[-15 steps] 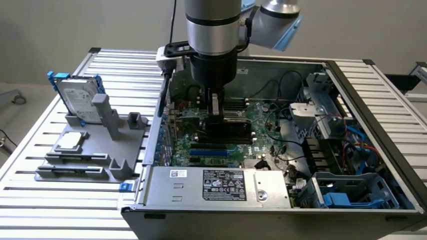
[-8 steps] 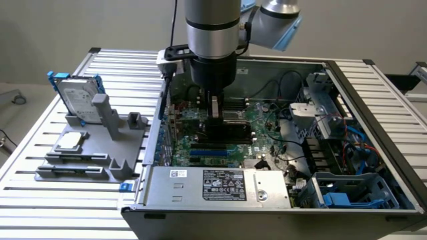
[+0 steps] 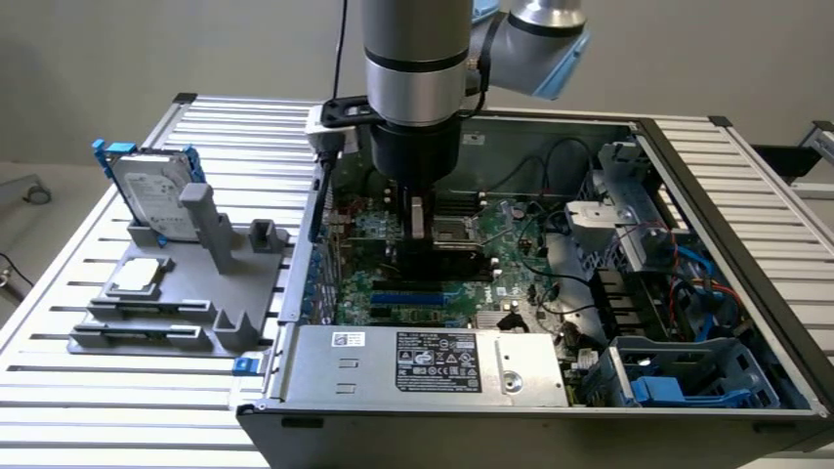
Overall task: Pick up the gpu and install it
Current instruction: 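Insert the gpu into the slot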
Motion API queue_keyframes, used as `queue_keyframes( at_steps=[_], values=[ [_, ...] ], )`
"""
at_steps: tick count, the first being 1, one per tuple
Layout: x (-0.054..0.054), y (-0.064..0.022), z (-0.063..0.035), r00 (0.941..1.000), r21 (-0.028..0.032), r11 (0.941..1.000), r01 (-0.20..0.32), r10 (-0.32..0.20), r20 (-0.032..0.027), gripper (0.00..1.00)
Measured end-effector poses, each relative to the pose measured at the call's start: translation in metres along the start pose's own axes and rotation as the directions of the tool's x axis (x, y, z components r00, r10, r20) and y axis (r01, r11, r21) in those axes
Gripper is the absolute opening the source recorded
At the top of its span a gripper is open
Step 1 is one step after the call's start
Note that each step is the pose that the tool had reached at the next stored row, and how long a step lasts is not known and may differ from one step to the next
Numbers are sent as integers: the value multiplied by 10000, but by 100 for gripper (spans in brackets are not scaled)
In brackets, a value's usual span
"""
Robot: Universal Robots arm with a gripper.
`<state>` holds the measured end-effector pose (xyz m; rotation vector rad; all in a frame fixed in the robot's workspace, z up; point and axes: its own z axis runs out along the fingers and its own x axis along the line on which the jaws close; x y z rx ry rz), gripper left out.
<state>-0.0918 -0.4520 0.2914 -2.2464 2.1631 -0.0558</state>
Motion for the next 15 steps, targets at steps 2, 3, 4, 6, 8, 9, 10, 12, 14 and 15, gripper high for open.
queue_keyframes(
  at_steps=[2, 3, 4, 6, 8, 9, 10, 12, 14, 15],
  values=[
    [10, 0, 7, 10000, -7, 10000, 0, 0, 2, 26],
    [10, 2, 16, 10000, -6, 10000, -3, 3, 2, 26],
    [12, 3, 27, 10000, -8, 10000, -11, 11, -1, 26],
    [12, 5, 53, 10000, -8, 10000, -38, 38, 0, 26],
    [28, 8, 55, 10000, -9, 10000, -47, 47, -2, 26],
    [38, 9, 56, 10000, -10, 10000, -47, 47, -3, 26],
    [42, 14, 62, 10000, -10, 10000, -50, 50, -1, 26],
    [50, 21, 76, 10000, -10, 10000, -52, 52, -2, 26],
    [59, 27, 86, 10000, -10, 10000, -57, 57, -2, 26],
    [61, 29, 93, 10000, -10, 10000, -59, 59, -1, 26]
  ],
)
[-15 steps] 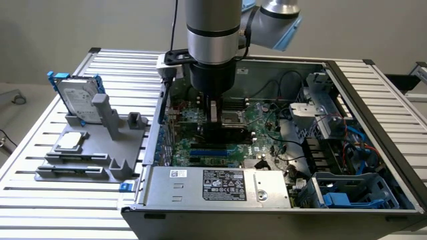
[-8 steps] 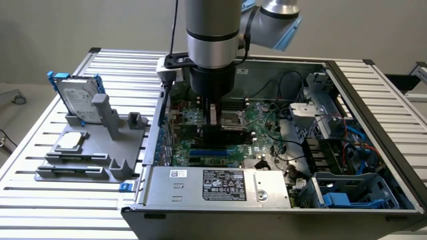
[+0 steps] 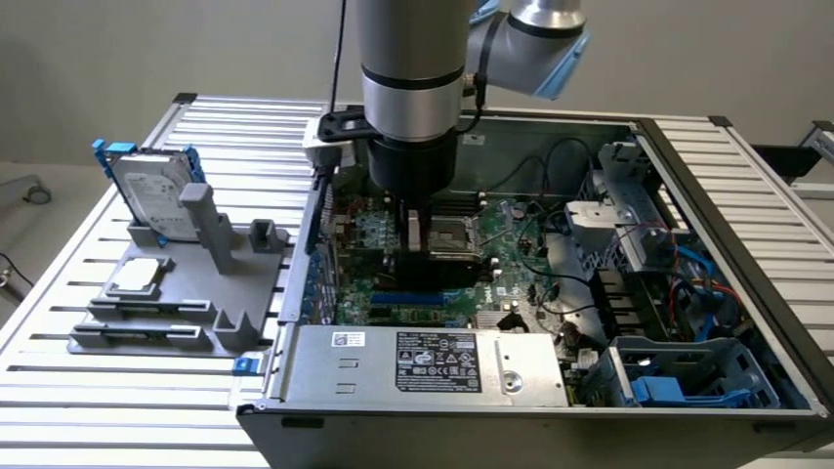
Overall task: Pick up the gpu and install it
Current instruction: 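Insert the gpu into the slot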
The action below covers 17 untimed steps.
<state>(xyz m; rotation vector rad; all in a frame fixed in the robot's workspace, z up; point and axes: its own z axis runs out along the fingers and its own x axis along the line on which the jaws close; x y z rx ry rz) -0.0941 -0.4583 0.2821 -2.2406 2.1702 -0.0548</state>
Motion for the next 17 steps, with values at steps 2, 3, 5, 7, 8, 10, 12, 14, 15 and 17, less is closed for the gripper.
queue_keyframes(
  at_steps=[2, 3, 5, 7, 8, 10, 12, 14, 15, 17],
  values=[
    [6, 2, 10, 10000, 0, 10000, -6, 6, 0, 26],
    [6, 5, 20, 10000, -1, 10000, -26, 26, -1, 26],
    [7, 8, 41, 10000, -2, 10000, -86, 86, 0, 26],
    [7, 12, 58, 9999, -4, 9999, -158, 158, 8, 26],
    [7, 14, 63, 9998, -5, 9998, -184, 184, 9, 26],
    [9, 17, 69, 9998, -9, 9998, -213, 213, 13, 26],
    [9, 22, 78, 9997, -9, 9997, -249, 249, 32, 26],
    [9, 24, 86, 9996, -11, 9996, -295, 295, 52, 26],
    [9, 25, 89, 9995, -11, 9995, -312, 313, 62, 26],
    [9, 27, 98, 9994, -12, 9994, -346, 346, 76, 26]
  ],
)
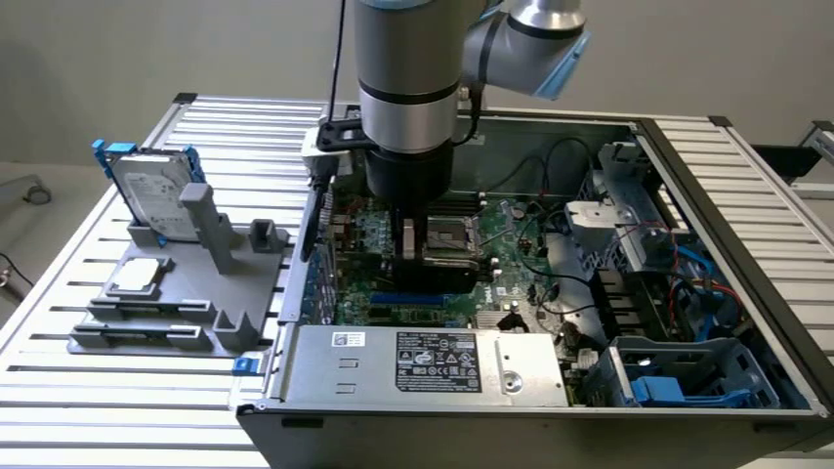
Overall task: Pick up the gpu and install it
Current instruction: 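Insert the gpu into the slot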
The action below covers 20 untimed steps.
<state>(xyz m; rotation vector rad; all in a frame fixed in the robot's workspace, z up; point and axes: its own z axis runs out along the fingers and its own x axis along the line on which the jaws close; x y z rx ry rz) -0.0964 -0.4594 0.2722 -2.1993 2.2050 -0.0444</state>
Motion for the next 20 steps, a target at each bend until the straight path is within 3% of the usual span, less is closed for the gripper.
queue_keyframes(
  at_steps=[11, 20],
  values=[
    [3, 7, 83, 10000, -101, 9999, -38, 38, 10, 26],
    [4, 25, 121, 10000, -134, 9999, -40, 40, 12, 26]
  ],
)
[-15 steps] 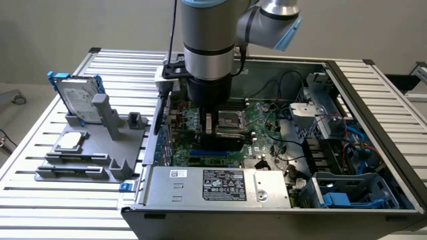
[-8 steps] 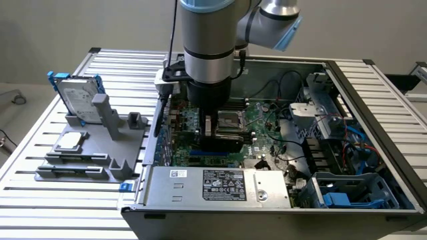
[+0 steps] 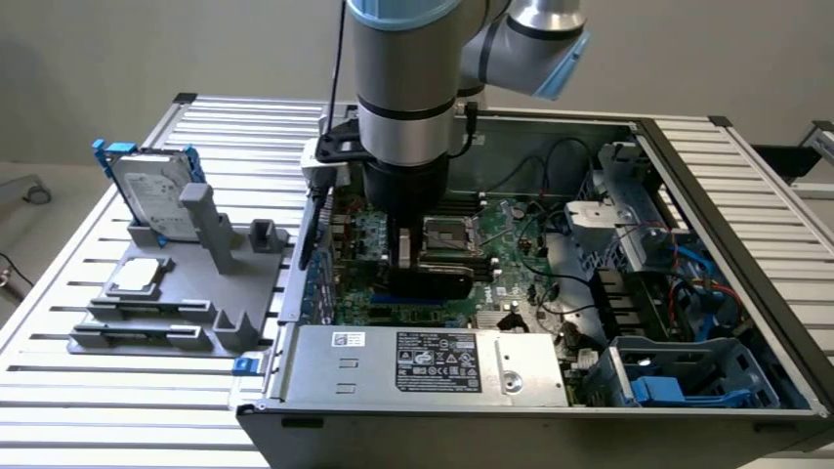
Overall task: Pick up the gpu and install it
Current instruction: 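Insert the gpu into the slot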
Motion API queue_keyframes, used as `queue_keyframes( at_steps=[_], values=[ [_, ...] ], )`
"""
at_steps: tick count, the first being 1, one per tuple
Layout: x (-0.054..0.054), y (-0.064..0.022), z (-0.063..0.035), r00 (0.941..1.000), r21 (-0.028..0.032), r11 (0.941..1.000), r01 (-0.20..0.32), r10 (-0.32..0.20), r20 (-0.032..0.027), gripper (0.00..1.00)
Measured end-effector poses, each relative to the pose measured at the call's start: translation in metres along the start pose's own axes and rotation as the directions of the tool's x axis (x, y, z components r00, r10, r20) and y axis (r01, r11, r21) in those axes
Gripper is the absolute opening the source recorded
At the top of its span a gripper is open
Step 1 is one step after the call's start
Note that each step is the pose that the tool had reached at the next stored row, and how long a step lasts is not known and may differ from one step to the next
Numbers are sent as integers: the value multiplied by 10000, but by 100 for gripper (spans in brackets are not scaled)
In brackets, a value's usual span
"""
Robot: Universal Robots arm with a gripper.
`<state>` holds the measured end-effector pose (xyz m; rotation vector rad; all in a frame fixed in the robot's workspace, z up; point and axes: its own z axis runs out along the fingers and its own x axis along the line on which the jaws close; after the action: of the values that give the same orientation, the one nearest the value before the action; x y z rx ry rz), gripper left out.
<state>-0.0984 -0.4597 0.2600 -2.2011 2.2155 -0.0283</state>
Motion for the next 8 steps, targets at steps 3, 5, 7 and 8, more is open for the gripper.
queue_keyframes(
  at_steps=[3, 5, 7, 8],
  values=[
    [0, 6, 12, 10000, -8, 10000, -1, 1, 3, 26],
    [0, 9, 18, 10000, -16, 10000, 0, 0, 7, 26],
    [0, 13, 23, 10000, -26, 10000, 0, 0, 12, 26],
    [0, 15, 24, 10000, -32, 10000, 0, 0, 13, 26]
  ],
)
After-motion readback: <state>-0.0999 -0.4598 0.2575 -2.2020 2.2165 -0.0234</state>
